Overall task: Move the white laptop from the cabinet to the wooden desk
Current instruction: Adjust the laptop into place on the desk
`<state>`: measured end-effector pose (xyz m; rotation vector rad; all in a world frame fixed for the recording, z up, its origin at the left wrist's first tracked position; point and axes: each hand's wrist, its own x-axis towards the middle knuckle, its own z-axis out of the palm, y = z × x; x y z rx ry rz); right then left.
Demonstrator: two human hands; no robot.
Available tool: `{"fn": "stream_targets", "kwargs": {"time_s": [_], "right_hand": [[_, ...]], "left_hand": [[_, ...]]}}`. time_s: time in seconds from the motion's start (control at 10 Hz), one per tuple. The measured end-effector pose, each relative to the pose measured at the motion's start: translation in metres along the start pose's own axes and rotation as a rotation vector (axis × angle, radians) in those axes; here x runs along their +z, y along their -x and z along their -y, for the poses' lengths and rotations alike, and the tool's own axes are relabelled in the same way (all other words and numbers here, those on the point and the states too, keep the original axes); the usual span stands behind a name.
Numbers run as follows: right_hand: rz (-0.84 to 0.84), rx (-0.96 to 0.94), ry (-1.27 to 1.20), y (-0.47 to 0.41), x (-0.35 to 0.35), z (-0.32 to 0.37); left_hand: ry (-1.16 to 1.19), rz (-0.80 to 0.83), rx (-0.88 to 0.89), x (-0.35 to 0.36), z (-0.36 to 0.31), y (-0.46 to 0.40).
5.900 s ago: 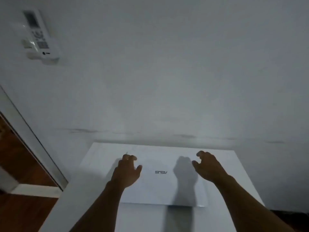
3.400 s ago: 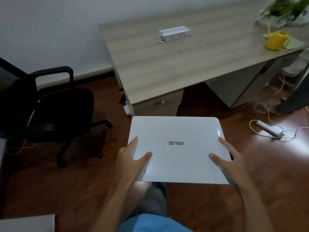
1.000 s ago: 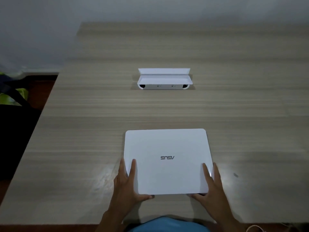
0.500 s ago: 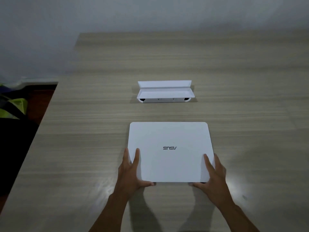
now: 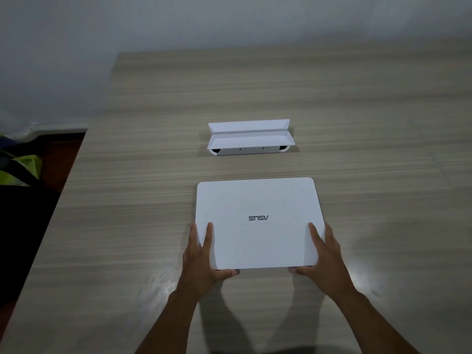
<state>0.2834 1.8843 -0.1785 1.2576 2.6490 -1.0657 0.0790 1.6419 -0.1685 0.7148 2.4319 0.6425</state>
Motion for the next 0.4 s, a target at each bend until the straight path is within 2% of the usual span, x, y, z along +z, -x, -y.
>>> {"fn": "stream_targets", "kwargs": {"time_s": [0.2,0.3,0.4], "right_hand": [[0.033,0.034,0.085,0.007,-0.007,0.003],[-0.028,-0.007,-0.01,0.028,-0.029,0.019],[-0.144,0.015,-0.249,0.06,-0.086,0.064]], "left_hand": [[-0.027,-0.101,0.074,0.007,-0.001,0.021],[0.156,-0.219,0.105,0.021,0.003,0.056],[0.285,-0.283,0.039,0.035,0.011,0.097]]}}
